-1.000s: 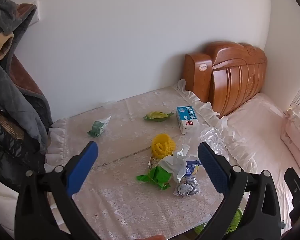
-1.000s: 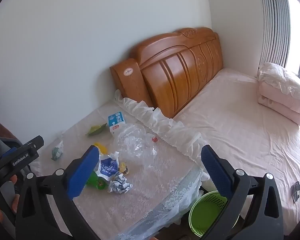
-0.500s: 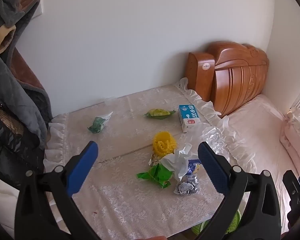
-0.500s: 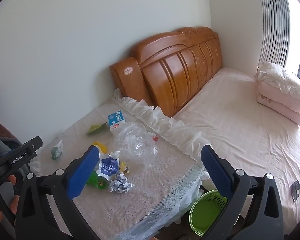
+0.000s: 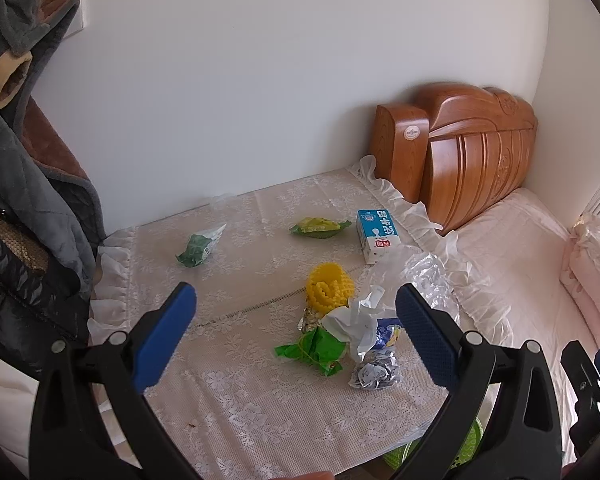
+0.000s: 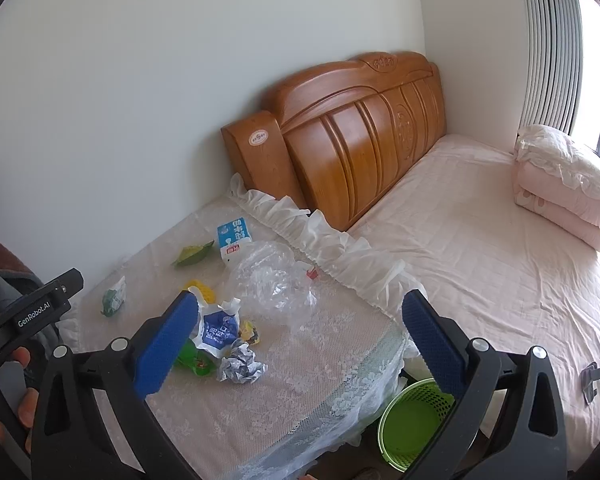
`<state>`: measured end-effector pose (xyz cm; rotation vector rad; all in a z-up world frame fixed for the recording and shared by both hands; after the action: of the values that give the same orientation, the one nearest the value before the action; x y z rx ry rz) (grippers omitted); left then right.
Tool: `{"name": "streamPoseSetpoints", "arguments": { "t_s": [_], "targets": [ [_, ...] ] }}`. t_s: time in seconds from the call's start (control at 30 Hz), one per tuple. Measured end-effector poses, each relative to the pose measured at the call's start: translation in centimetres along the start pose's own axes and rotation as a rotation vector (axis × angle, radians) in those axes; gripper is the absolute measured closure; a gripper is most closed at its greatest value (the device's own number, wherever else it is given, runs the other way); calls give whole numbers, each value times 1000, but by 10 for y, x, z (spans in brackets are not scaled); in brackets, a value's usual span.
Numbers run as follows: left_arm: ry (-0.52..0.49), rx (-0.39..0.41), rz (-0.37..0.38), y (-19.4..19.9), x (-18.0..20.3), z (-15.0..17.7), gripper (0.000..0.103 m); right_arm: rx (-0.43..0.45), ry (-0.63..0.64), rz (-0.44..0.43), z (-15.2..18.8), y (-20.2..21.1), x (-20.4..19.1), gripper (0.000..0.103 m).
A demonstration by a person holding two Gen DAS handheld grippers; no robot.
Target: Collect trash
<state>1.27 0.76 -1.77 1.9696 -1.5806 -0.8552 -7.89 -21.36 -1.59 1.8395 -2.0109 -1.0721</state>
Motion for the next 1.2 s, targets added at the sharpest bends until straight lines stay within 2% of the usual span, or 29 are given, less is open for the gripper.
{"name": "streamPoseSetpoints", "arguments": {
  "t_s": [1.2],
  "targets": [
    [-4,-9,1,-3,1,-3,8,-17,-6,-4,0,-9,1,2]
  ]
}}
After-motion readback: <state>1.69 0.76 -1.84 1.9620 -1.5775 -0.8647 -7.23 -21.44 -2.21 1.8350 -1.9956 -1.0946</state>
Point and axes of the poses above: each gripper's, at about its wrist camera, not at the fingertips, and y roughly against the way its jaws point, x to its right, z to its underside, the point moved 2 cm from there along -y, roughly the way its jaws point, and after that the axes turned 14 degrees about -z, right-handed, at the moved point
